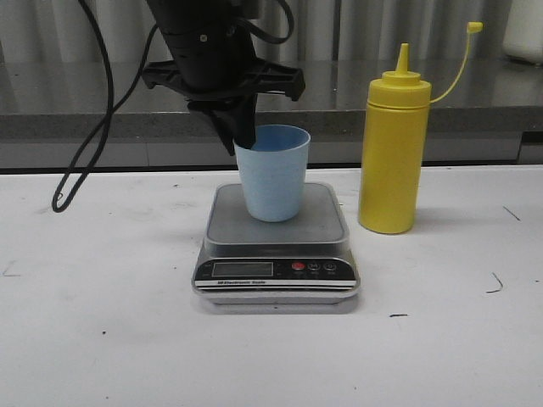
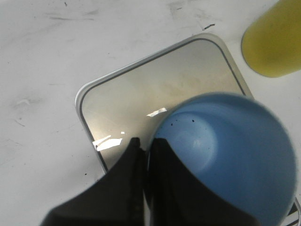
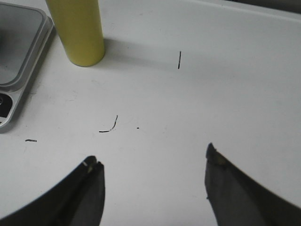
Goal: Pour seasoning into cup on scale with both arms
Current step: 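Open the left gripper and raise it away from the cup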
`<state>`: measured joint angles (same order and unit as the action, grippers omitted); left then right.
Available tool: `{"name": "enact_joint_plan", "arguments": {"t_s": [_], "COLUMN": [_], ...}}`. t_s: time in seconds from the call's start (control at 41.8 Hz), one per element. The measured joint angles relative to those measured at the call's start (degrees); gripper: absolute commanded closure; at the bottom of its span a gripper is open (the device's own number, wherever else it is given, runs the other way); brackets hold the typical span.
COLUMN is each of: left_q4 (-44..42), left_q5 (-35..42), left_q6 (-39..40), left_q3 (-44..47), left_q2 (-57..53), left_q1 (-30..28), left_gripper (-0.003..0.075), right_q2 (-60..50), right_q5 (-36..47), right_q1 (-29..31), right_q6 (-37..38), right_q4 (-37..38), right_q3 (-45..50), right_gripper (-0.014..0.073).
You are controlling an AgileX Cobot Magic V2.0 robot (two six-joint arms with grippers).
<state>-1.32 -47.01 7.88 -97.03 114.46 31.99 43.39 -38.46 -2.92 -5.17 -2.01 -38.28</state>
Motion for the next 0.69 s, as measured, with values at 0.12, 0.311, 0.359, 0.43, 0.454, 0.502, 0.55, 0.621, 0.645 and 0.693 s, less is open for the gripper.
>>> {"name": "enact_joint_plan", "arguments": {"t_s": [0.12,0.311,0.359,0.43,0.454,0.502,0.55,0.621,0.645,0.693], "left_q4": [0.0,1.32,1.32,1.86,1.86,1.94,1.94,1.66,1.32,0.71], "left_q5": [0.0,-0.18,-0.18,-0.23,-0.32,-1.06,-2.33,-4.11,-4.36,-4.61], "left_q6": [0.0,0.0,0.0,0.0,0.0,-0.1,-0.1,-0.1,-0.1,-0.21], "left_q3": [-0.08,-0.4,-0.42,-0.52,-0.52,-0.52,-0.52,-0.52,-0.16,1.12], "left_q2": [0.0,0.0,-0.1,-0.88,-1.11,-2.2,-3.74,-6.71,-8.26,-10.99], "left_q1": [0.0,0.0,0.0,0.25,0.25,0.25,0.25,0.37,0.37,0.37], "left_gripper": [0.0601,0.0409,0.0392,0.0394,0.0394,0.0394,0.0394,0.0394,0.0394,0.0394], "right_q2": [0.0,0.0,0.0,0.0,0.0,0.0,0.0,0.0,0.0,0.0], "right_q5": [0.0,0.0,0.0,0.0,0.0,0.0,0.0,0.0,0.0,0.0], "right_q1": [0.0,0.0,0.0,0.0,0.0,0.0,0.0,0.0,0.0,0.0], "right_q6": [0.0,0.0,0.0,0.0,0.0,0.0,0.0,0.0,0.0,0.0], "right_q4": [0.0,0.0,0.0,0.0,0.0,0.0,0.0,0.0,0.0,0.0], "right_q3": [0.0,0.0,0.0,0.0,0.0,0.0,0.0,0.0,0.0,0.0], "right_gripper": [0.0109,0.0109,0.0109,0.0109,0.0109,0.0109,0.0109,0.0109,0.0109,0.0109]}}
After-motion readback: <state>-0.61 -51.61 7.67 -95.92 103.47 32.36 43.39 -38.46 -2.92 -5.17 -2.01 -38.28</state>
